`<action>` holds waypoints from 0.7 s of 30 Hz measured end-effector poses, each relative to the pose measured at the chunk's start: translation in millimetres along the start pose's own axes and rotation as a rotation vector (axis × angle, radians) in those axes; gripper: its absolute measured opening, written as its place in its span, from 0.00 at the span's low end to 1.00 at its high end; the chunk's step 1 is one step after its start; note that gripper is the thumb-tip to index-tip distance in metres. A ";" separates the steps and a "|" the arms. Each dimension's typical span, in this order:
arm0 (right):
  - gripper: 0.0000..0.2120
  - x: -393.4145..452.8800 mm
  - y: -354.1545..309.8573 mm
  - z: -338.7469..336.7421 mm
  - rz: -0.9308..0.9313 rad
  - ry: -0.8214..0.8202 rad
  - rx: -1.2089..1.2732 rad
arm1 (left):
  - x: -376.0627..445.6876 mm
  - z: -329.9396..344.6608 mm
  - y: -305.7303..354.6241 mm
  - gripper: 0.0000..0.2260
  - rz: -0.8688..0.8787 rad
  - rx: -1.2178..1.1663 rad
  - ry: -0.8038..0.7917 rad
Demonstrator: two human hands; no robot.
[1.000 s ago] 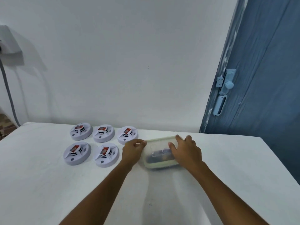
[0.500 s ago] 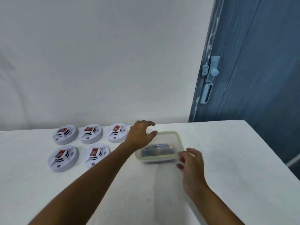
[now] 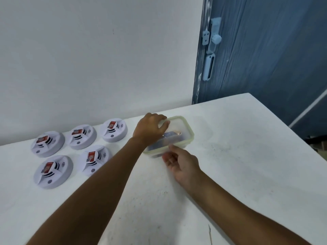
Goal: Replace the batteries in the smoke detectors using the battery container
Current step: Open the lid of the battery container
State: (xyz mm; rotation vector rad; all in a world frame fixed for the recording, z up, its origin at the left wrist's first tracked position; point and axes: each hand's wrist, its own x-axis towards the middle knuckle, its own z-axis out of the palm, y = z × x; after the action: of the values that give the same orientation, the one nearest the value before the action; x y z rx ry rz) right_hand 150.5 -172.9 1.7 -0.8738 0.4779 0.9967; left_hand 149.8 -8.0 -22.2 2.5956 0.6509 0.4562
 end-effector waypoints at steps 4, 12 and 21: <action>0.08 4.6 5.3 -3.7 -0.029 -0.048 0.040 | 0.7 1.0 -1.1 0.22 0.009 -0.002 0.004; 0.11 11.0 15.1 -10.9 -0.138 -0.119 -0.065 | 2.6 3.3 -4.4 0.22 0.030 0.003 0.013; 0.26 3.6 14.6 -6.0 -0.190 0.070 -0.221 | 1.6 2.9 -3.1 0.21 0.021 -0.003 0.030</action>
State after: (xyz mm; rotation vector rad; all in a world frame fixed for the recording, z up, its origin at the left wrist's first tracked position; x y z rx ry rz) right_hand 139.7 -172.1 -10.3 -1.1336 0.3399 0.8563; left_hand 151.2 -5.6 -25.8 2.5996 0.6327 0.5033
